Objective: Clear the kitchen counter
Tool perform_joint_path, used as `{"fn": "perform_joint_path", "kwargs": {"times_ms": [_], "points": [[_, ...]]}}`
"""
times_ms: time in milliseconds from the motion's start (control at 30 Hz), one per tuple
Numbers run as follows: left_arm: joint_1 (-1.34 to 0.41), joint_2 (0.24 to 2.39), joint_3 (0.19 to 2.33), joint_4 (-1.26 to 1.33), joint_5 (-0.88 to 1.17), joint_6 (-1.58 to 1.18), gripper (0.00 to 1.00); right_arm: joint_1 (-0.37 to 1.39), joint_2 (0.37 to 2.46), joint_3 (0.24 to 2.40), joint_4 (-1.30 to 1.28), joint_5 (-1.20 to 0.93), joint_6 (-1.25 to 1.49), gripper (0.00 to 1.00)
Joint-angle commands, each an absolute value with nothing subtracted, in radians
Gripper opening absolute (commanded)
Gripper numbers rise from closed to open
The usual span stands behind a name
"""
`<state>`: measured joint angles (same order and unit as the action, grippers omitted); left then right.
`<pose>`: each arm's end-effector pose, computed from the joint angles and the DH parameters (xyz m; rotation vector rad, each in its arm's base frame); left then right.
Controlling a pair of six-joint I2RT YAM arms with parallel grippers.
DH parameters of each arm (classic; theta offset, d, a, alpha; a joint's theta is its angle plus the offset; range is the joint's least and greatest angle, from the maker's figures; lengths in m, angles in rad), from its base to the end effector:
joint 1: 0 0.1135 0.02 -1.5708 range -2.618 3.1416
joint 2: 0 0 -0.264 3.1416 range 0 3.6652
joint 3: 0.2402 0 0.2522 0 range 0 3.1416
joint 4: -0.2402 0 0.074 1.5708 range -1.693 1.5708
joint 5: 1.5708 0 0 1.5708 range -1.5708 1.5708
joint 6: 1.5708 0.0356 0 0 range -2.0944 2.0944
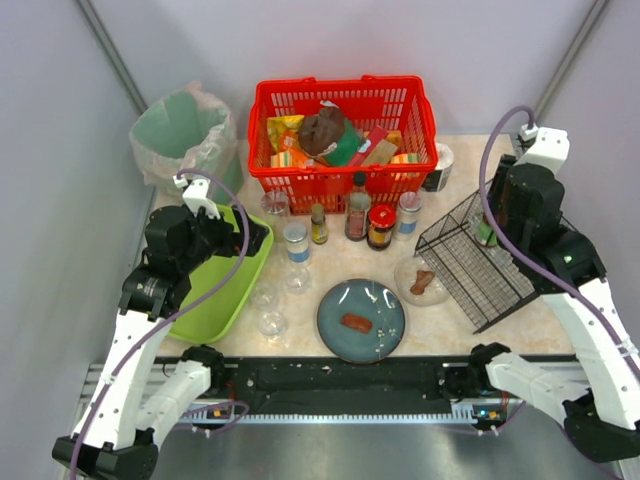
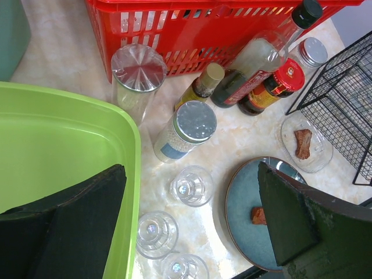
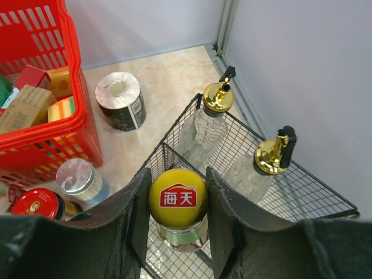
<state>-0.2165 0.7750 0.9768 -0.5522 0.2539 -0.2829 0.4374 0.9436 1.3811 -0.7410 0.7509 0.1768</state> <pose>0.1555 -0.0434 0.3689 0.1089 1.9494 -0.5765 0.1525 0.0445 0.4555 0.2716 1.7782 -0.2654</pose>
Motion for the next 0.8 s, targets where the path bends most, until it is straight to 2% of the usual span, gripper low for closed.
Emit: {"fn": "perform_joint_path", "kwargs": {"times_ms": [0, 333, 767], "points": [[-0.21, 0.773, 0.979, -0.515, 0.27, -0.287, 0.98, 0.4, 0.894, 1.3, -0.445, 0.735, 0.152, 0.0], [-0.21, 0.782, 0.974, -0.518, 0.265, -0.282, 0.98, 0.299, 0.859, 1.12, -0.18, 0.69, 0.166, 0.0], [-0.21, 0.79, 0.974, -0.518, 0.268, -0.281, 0.98, 0.249, 0.864, 0.934, -0.014, 0.638, 0.216, 0.0]]}}
